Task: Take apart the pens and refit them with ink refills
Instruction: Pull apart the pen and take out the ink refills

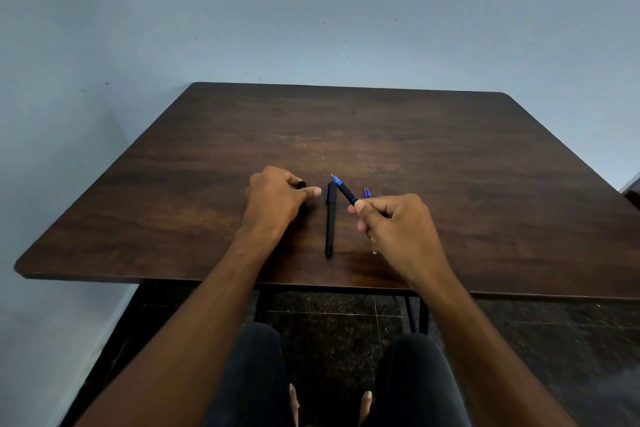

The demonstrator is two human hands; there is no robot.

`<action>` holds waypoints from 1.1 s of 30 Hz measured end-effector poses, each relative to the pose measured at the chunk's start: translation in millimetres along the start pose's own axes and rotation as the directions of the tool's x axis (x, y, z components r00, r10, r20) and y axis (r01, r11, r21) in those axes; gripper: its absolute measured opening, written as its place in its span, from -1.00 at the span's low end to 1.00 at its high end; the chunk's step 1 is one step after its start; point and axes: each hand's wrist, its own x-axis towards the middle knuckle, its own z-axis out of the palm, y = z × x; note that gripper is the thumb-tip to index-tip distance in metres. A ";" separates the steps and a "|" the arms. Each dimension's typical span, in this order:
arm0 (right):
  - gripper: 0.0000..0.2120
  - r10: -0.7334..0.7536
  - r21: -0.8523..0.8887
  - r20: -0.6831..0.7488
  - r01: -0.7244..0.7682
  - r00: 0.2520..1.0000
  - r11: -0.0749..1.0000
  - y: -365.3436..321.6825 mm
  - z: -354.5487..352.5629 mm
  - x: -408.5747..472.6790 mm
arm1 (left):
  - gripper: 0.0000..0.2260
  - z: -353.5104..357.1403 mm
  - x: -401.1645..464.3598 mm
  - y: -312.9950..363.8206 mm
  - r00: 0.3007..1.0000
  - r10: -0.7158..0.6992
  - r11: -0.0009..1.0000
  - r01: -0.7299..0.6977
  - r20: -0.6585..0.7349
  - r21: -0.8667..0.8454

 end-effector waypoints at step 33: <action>-0.76 0.005 0.373 0.152 -0.063 0.988 0.926 -6.1 12.9 -1.5 | -0.84 -14.9 -62.7 21.5 0.949 0.100 0.560 0.193 0.297 -0.806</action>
